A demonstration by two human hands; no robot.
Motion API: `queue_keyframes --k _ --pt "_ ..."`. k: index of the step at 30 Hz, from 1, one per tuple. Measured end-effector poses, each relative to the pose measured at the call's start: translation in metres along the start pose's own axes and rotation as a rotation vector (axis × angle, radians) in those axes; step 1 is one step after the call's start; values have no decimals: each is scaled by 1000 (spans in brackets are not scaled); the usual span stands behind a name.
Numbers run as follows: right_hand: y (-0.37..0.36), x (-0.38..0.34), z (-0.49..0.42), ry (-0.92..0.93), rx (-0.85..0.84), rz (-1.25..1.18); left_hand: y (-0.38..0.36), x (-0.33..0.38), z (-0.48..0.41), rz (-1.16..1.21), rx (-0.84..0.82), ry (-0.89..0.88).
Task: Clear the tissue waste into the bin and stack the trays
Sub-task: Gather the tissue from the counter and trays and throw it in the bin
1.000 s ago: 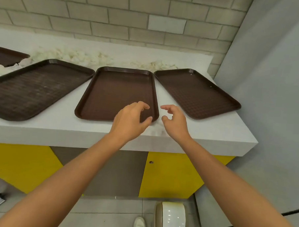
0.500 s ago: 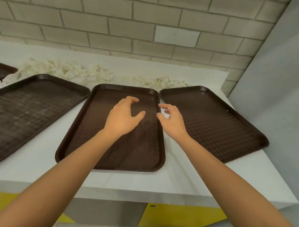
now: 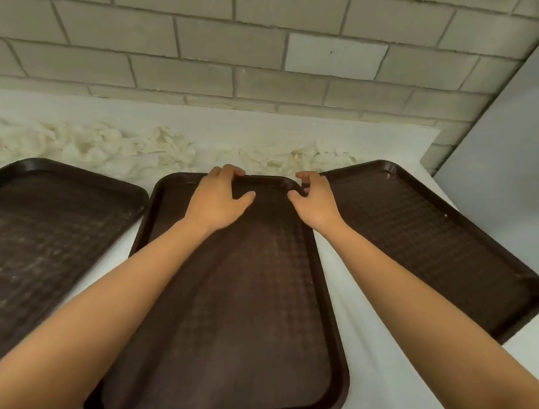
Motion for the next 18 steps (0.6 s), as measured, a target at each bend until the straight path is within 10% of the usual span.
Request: queue_keyframes --k 18 --pt "-46 -2 -160 137 -115 623 -20 -34 -107 -12 -26 -23"
Point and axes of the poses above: each hand's wrist, its own z-axis away from the middle knuckle, its own y-axis out of the back of the hand, x = y × z, the point moved 3 cm from there along -z, towards the middle knuckle, and after that the axes turned 2 degrees about -x, right-handed, at the moved point
